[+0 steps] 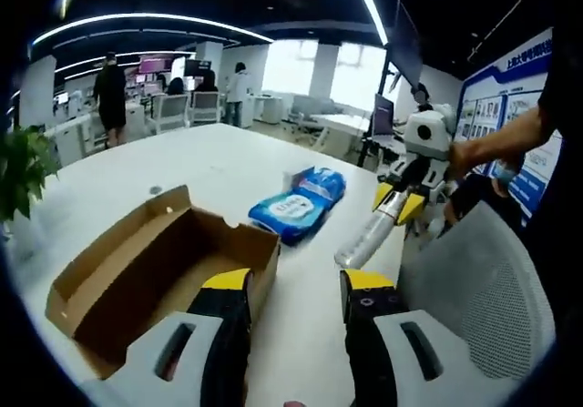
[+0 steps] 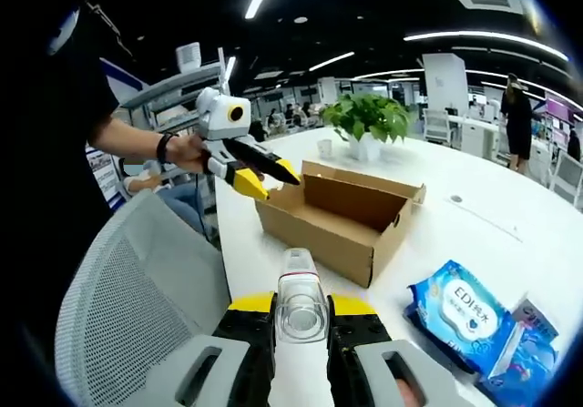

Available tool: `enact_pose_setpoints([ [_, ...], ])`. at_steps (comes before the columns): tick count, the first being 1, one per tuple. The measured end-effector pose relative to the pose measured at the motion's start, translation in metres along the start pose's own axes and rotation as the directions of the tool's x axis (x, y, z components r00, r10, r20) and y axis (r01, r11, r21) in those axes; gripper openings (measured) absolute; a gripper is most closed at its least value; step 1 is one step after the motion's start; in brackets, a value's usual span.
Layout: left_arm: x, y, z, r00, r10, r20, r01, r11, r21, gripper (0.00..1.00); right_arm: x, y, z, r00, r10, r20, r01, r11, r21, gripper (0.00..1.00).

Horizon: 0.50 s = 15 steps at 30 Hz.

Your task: Operate the shoe box by opening the lid, removing the specified soft item, and placing it in the target area until the item is outside and the box remains undamaged.

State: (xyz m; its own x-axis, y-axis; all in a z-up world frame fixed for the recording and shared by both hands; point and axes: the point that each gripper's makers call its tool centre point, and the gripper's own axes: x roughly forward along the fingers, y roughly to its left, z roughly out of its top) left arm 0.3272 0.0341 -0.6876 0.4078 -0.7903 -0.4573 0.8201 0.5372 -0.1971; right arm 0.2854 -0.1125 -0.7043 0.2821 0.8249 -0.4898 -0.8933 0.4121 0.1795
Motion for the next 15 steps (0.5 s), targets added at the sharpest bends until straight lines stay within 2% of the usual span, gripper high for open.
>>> enact_pose_setpoints([
  [6,-0.004,0.011,-0.009,0.996,0.087,0.019,-0.086,0.994,-0.071,0.4,-0.012,-0.015,-0.011,1.0,-0.022,-0.009,0.023,0.999,0.032,0.16],
  [15,-0.011,0.014,-0.019,0.987,0.159,0.034,-0.153,0.979,-0.135,0.39,-0.025,-0.042,-0.015,0.999,-0.043,-0.022,0.044,0.998,0.048,0.16],
])
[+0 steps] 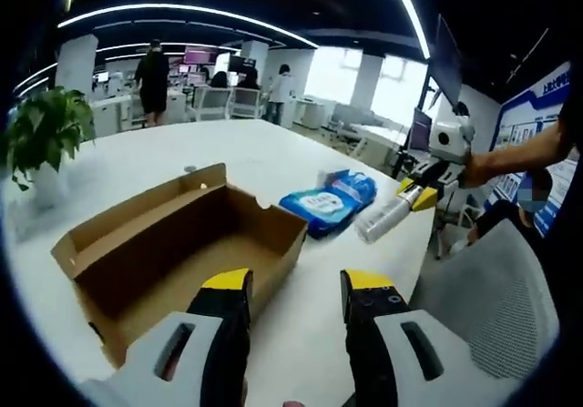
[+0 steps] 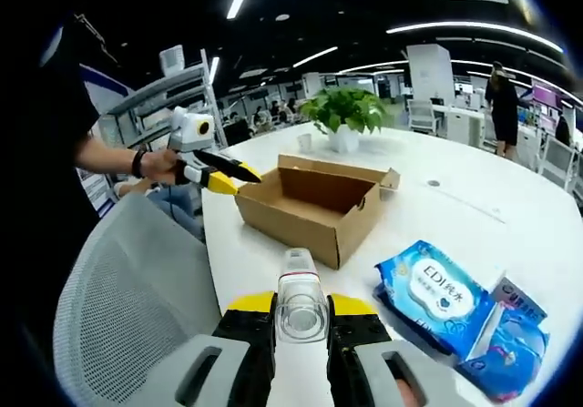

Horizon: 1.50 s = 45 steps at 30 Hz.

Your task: Operate the shoe box by opening the lid, removing the specified soft item, and placing it in the target area until the item is outside and the box remains undamaged.

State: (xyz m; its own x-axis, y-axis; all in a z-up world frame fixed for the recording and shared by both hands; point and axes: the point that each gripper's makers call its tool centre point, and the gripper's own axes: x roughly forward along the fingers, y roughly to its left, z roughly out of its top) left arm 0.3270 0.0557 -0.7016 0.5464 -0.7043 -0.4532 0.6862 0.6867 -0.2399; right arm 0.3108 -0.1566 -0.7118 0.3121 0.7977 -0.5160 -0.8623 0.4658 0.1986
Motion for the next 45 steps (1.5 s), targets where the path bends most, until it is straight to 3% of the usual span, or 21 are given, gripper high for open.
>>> enact_pose_setpoints([
  [14,-0.011,0.007,-0.016,0.995,0.095,0.01,-0.094,0.993,-0.07,0.4,-0.008,-0.043,-0.003,0.999,-0.003,-0.05,0.004,1.0,0.013,0.16],
  [26,-0.023,0.013,-0.015,0.987,0.16,0.031,-0.156,0.982,-0.106,0.41,-0.012,-0.082,0.008,0.99,-0.016,-0.137,0.007,0.998,-0.061,0.16],
  [36,-0.025,0.02,-0.015,0.981,0.191,0.032,-0.186,0.977,-0.107,0.41,-0.01,-0.109,0.024,0.965,-0.027,-0.259,-0.021,0.983,-0.182,0.16],
  [45,-0.028,0.025,-0.017,0.977,0.213,0.027,-0.209,0.972,-0.111,0.41,-0.011,-0.146,0.041,0.927,-0.067,-0.37,-0.046,0.956,-0.29,0.16],
])
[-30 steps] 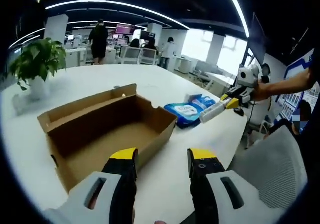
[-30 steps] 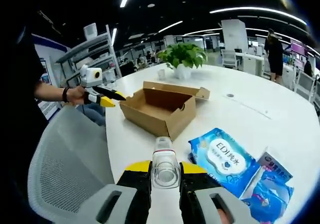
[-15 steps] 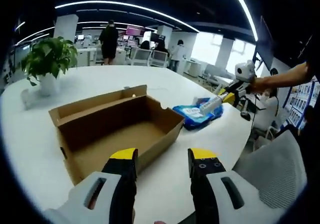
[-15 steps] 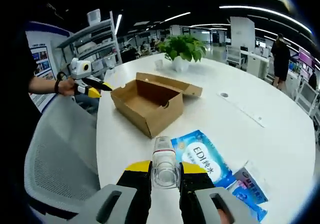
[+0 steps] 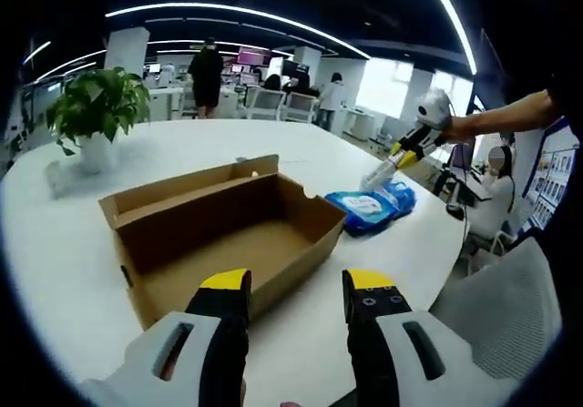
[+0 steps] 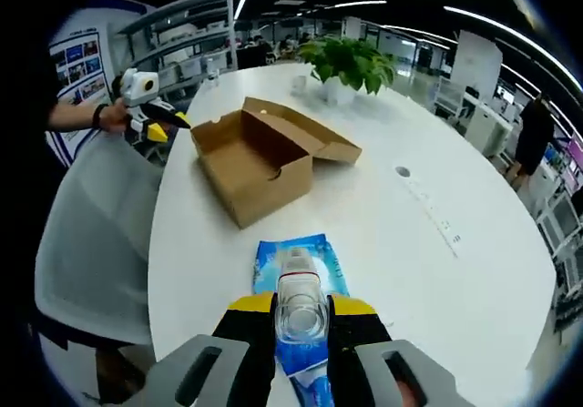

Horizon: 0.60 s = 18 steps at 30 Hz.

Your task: Operate the shoe box by opening the lid, removing the specified soft item, and placing it in the target area until the item is outside and the box remains undamaged.

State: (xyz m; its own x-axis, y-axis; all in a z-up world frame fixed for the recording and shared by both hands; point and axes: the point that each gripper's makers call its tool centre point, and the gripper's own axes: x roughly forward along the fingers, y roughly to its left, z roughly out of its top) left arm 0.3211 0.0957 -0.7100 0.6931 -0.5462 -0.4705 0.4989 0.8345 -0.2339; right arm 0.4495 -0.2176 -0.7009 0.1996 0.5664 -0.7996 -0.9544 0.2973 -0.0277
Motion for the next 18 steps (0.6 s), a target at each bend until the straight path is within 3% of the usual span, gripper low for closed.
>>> enact_pose_setpoints([
  [4,0.0,0.002,0.0,1.0,0.007,0.0,-0.007,1.0,-0.004,0.4,0.0,-0.014,0.002,0.999,-0.007,-0.038,0.005,0.999,-0.036,0.16],
  [10,-0.001,0.004,-0.001,1.0,0.015,-0.002,-0.015,1.0,-0.011,0.4,0.005,-0.03,-0.006,0.988,0.001,-0.154,-0.02,0.992,-0.122,0.16],
  [18,0.001,0.006,-0.005,1.0,0.018,-0.016,-0.018,1.0,-0.008,0.4,0.014,-0.062,-0.011,0.979,-0.013,-0.204,-0.023,0.985,-0.171,0.16],
])
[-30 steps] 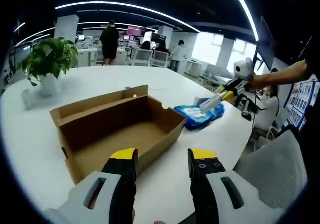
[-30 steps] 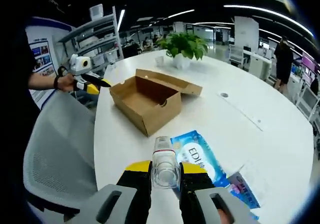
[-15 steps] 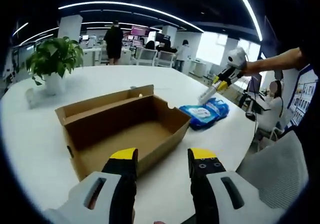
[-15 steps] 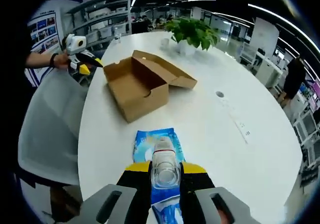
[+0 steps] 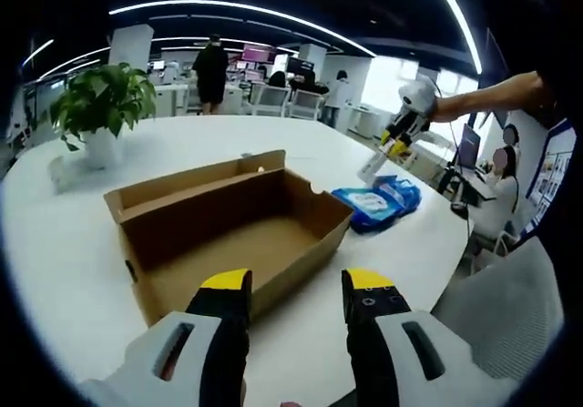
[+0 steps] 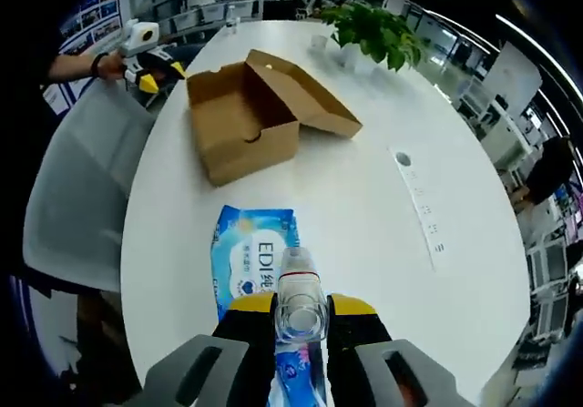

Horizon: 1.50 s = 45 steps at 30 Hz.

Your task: Operate the shoe box by opening the lid, removing the specified soft item, and placing it in the target area until the item is outside and the box remains undamaged.

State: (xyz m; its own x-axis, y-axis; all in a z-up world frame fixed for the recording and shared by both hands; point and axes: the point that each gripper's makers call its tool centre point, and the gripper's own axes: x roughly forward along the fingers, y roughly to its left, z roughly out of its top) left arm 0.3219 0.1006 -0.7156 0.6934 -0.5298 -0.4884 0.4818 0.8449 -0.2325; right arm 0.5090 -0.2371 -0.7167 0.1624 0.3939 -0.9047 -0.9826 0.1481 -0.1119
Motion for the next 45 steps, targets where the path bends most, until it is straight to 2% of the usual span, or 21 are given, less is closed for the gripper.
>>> enact_pose_setpoints([
  [7,0.001,0.003,-0.002,1.0,0.004,-0.007,-0.004,1.0,-0.005,0.4,0.003,-0.013,-0.006,0.997,-0.002,-0.071,-0.002,0.998,-0.055,0.16],
  [13,0.001,0.007,-0.004,1.0,0.01,-0.013,-0.011,1.0,-0.01,0.39,0.007,-0.014,-0.007,0.991,-0.001,-0.132,-0.013,0.994,-0.109,0.16],
  [22,0.002,0.01,-0.007,1.0,0.016,-0.021,-0.016,1.0,-0.011,0.39,0.017,-0.017,-0.015,0.983,0.01,-0.184,-0.037,0.989,-0.145,0.16],
  [29,0.003,0.009,-0.008,1.0,0.013,-0.024,-0.013,1.0,-0.011,0.39,0.022,-0.017,-0.018,0.978,0.022,-0.207,-0.055,0.987,-0.154,0.16],
  [32,0.003,0.009,-0.008,1.0,0.012,-0.024,-0.012,1.0,-0.009,0.39,0.027,-0.019,-0.024,0.974,0.026,-0.223,-0.062,0.986,-0.156,0.16],
  [45,0.003,0.008,-0.008,1.0,0.009,-0.025,-0.01,1.0,-0.009,0.39,0.041,-0.021,-0.031,0.954,0.034,-0.297,-0.088,0.981,-0.171,0.17],
])
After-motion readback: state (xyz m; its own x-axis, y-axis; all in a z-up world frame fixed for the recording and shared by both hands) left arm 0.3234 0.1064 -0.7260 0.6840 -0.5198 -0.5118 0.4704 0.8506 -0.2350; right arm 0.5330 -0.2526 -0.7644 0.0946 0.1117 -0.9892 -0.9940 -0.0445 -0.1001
